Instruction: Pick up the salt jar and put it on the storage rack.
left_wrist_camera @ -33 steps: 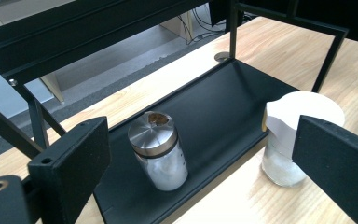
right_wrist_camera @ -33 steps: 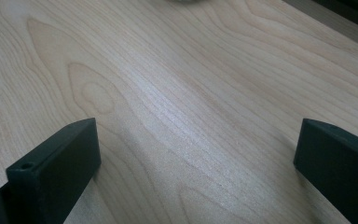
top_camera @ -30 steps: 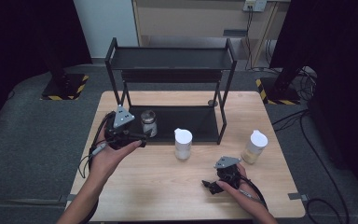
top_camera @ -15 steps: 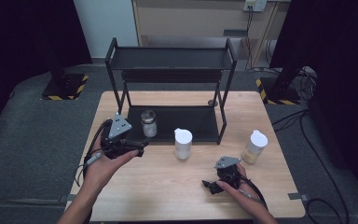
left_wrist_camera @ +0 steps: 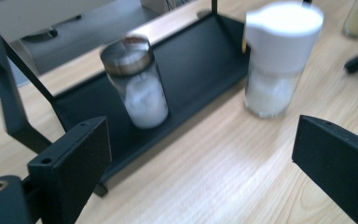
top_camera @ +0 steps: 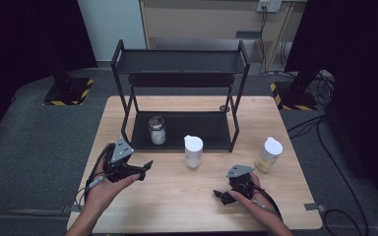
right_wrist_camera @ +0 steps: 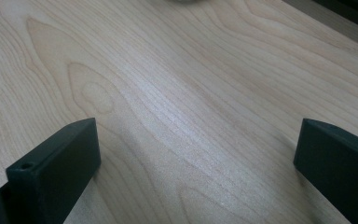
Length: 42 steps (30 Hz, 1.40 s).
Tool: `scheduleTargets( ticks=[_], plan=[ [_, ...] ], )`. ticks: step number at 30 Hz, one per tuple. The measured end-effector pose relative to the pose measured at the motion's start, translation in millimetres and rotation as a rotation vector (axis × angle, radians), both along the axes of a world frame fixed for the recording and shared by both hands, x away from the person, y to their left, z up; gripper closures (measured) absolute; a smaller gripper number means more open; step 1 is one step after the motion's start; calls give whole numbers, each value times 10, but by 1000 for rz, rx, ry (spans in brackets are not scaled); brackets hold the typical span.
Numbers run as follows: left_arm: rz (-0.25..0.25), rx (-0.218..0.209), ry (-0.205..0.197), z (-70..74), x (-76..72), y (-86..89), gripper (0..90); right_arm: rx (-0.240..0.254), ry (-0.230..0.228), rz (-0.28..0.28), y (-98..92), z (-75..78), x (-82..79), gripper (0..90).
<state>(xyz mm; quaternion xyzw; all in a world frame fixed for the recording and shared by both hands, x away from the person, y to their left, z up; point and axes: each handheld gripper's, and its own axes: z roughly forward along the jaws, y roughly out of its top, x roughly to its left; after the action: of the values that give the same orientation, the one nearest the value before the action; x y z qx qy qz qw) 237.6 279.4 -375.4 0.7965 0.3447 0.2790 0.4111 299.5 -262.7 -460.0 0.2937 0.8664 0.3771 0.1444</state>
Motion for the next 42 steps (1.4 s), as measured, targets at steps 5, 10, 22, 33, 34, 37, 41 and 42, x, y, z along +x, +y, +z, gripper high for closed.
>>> scheduleTargets(
  ticks=[5,10,22,33,34,37,41,42],
  plan=[
    [5,1,41,-237,46,27,35,0,0,-1,0,0,-1,10],
    [9,4,74,-418,103,30,35,0,0,-1,1,0,-2,10],
    [24,16,133,-668,202,39,36,0,0,-1,1,0,-2,10],
    [52,26,183,-784,287,109,37,0,0,-1,1,0,-2,10],
    [51,30,182,-796,289,112,38,0,0,-1,1,0,-2,11],
    [48,38,185,-827,299,120,37,0,0,-1,1,0,-2,10],
    [60,25,200,-851,317,150,37,0,0,-1,1,0,-2,10],
    [61,21,198,-854,316,159,37,0,0,-1,1,0,-2,10]
  ],
)
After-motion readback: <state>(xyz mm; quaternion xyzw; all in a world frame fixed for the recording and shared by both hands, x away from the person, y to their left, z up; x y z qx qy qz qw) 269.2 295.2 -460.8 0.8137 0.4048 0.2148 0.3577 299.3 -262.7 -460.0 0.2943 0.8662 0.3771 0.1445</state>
